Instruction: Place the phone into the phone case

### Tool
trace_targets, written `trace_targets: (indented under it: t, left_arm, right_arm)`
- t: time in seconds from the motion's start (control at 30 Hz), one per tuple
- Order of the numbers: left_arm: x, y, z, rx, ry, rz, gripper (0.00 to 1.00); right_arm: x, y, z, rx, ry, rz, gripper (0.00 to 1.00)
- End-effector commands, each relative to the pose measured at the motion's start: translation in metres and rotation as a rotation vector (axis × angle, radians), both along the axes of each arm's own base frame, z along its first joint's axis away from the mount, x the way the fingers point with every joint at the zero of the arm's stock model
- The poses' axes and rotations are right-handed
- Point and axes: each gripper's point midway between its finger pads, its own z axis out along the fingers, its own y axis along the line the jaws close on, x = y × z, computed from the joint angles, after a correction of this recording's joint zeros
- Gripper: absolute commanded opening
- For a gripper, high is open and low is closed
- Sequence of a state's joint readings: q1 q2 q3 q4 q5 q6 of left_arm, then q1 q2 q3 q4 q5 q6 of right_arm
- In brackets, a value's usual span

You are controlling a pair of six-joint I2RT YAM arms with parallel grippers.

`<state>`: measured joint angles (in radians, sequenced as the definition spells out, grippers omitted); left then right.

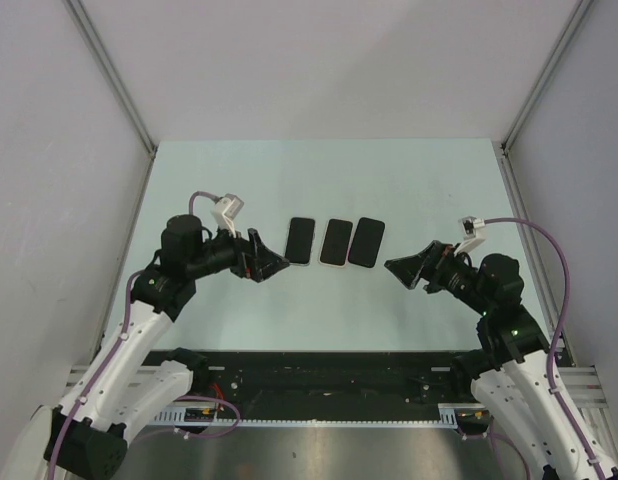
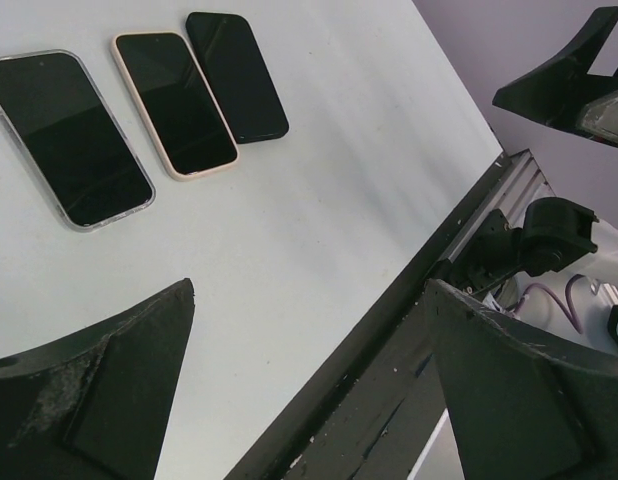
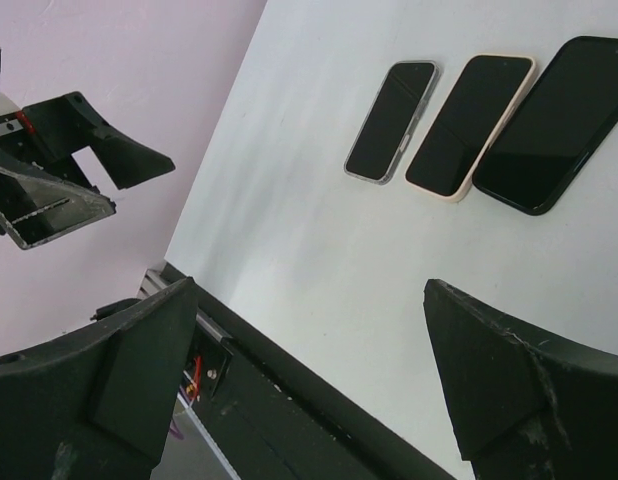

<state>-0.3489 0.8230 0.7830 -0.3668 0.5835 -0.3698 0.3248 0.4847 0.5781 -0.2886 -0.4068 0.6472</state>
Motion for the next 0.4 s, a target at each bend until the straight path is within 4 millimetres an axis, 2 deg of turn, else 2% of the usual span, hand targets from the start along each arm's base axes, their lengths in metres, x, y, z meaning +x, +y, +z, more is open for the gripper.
trace_targets:
  t: [0.0,0.37]
  left_arm:
    - [-0.0036,-0.004,0.0127,-0.033,-0.047,-0.026,1.0]
    - [-0.0035,-0.0039,0.0126,-0.031,-0.05,-0.026,1.0]
  right_arm:
    - [0.0075,-0.0015,0.0331,0.04,-0.095,-0.027,1.0]
    - [0.0078,-0.004,0.0394,0.043,-0.126,-0.04,1.0]
